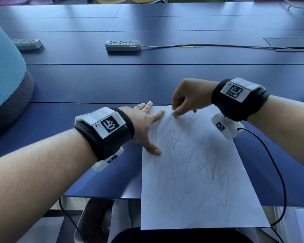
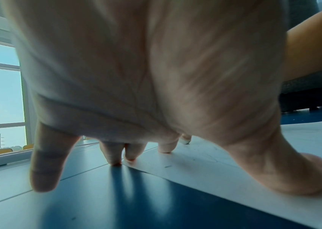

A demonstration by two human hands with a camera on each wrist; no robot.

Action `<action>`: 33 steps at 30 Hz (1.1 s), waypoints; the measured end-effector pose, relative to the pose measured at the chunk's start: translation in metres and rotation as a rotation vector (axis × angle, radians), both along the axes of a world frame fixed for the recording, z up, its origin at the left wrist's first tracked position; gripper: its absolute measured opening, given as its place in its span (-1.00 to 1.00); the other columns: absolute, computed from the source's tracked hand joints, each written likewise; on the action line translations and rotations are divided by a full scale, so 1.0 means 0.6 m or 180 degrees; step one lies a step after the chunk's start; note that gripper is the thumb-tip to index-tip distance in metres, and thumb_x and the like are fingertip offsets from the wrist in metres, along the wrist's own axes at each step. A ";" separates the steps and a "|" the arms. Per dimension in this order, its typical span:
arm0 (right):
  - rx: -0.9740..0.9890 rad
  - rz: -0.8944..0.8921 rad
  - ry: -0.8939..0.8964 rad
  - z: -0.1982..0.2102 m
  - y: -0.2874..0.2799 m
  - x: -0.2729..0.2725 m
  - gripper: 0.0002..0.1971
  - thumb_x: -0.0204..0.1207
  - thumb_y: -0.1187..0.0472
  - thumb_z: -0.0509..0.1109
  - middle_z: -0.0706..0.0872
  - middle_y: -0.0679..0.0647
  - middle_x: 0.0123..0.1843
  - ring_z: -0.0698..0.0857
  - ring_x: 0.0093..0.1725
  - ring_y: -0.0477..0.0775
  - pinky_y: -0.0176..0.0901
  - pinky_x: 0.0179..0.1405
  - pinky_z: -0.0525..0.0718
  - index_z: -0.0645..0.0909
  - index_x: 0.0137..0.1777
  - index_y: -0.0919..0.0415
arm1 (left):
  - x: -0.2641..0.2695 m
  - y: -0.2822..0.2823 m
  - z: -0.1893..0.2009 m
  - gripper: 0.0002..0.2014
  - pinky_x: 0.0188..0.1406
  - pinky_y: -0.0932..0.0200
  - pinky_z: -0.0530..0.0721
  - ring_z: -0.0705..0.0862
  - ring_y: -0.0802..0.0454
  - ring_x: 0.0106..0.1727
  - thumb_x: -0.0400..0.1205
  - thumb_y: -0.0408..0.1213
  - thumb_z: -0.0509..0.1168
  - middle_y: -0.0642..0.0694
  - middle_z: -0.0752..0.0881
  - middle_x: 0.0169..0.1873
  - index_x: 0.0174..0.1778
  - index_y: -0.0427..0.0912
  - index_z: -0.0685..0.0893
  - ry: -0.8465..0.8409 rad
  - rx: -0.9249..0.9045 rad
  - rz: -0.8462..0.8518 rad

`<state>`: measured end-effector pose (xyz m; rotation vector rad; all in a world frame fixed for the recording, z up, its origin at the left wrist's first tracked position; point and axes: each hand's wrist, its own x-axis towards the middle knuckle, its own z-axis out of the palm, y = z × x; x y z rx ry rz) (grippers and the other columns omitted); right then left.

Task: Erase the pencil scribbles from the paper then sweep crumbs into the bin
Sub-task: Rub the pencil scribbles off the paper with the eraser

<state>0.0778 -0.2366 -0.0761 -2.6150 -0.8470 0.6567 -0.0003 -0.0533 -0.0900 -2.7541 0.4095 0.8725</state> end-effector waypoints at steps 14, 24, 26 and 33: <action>-0.0213 0.0285 0.0517 0.001 0.000 -0.013 -0.87 0.40 0.04 0.61 0.83 0.09 -0.30 0.81 -0.38 0.01 -0.31 -0.35 0.68 0.80 -0.24 0.08 | 0.001 0.000 -0.001 0.34 0.64 -0.17 0.23 -0.24 0.01 0.74 0.22 0.55 0.38 -0.07 -0.32 0.73 0.69 0.23 -0.36 0.0000 -0.0056 0.0004; 0.0567 -0.0358 0.0401 -0.010 -0.029 -0.002 -0.89 0.49 0.24 0.57 0.80 0.22 -0.29 0.76 -0.37 0.00 -0.10 -0.28 0.84 0.77 -0.12 0.30 | 0.011 -0.031 0.010 -0.04 0.39 -0.04 0.53 0.46 -0.06 0.49 0.37 0.37 0.46 -0.08 0.36 0.61 0.55 -0.11 0.29 -0.0439 -0.0641 -0.0189; 0.0437 -0.0276 0.0137 -0.006 -0.027 -0.004 -0.89 0.45 0.15 0.59 0.80 0.15 -0.32 0.68 -0.45 -0.12 -0.23 -0.41 0.75 0.80 -0.14 0.19 | 0.005 -0.031 -0.003 0.17 0.64 0.04 0.25 0.06 0.04 0.73 0.37 0.44 0.39 -0.06 -0.01 0.75 0.75 -0.10 0.01 -0.0377 -0.0591 -0.0228; 0.0094 0.0046 -0.0099 0.000 -0.007 -0.011 -0.86 0.38 0.00 0.62 0.79 -0.15 -0.32 0.66 -0.36 -0.13 -0.22 -0.26 0.64 0.83 -0.15 0.03 | 0.013 -0.016 -0.013 0.28 0.71 -0.01 0.06 -0.20 0.13 0.74 0.33 0.49 0.37 0.04 -0.23 0.74 0.76 0.01 -0.23 -0.0189 -0.0635 -0.0257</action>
